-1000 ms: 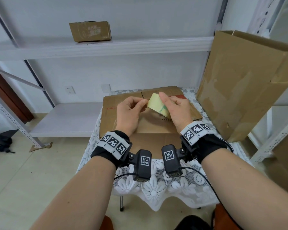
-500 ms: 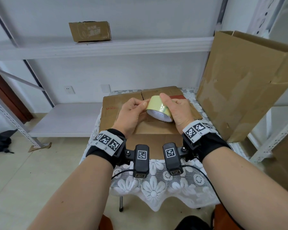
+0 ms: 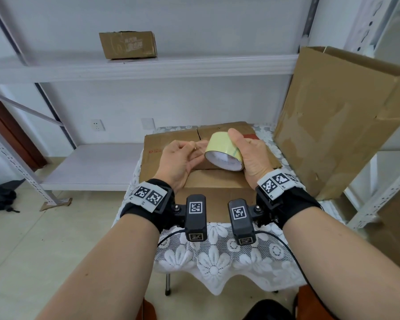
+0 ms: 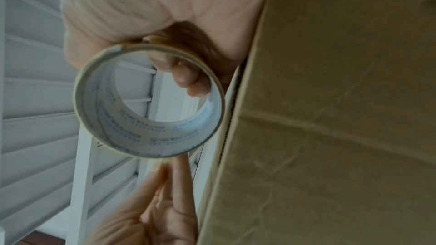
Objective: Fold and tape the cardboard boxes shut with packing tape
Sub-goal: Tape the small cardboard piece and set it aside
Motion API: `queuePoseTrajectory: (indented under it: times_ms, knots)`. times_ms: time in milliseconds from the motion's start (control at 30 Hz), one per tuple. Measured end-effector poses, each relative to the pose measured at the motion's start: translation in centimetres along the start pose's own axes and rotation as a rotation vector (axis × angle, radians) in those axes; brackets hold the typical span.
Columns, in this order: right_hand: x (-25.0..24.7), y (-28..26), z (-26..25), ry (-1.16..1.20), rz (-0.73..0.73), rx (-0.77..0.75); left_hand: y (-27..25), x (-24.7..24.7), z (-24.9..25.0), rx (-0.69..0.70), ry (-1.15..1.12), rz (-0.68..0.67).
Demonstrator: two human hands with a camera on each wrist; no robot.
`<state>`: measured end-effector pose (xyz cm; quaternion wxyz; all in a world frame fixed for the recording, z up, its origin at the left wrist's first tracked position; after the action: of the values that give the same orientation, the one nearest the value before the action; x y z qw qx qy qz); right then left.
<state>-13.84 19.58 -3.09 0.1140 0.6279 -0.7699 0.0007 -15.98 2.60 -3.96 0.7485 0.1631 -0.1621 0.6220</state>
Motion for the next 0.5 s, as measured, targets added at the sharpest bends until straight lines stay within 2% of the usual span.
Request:
queuePoseTrajectory:
  times_ms: [167,433,500]
  knots:
    - [0.2,-0.3,-0.7,-0.002,-0.014,-0.049,-0.1,-0.6,0.4,0.041,-0.021,0.072]
    - [1.5,-1.1,-1.4,-0.388,-0.105,-0.118,-0.3,-1.5,1.2,0.151,-0.072,0.167]
    - [1.7,-1.3,-1.7,-0.459,-0.101,-0.176,-0.3,-2.0,1.3,0.179,-0.049,0.22]
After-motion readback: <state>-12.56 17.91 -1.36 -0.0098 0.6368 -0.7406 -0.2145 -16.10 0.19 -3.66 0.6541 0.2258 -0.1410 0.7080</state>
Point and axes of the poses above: each hand's wrist, its own y-axis towards the middle knuckle, its own x-axis out of the palm, z = x × y, the point moved 9 cm from there along y, towards the middle knuckle, and after that the axes turned 3 degrees about -z, right-handed, at the moved point
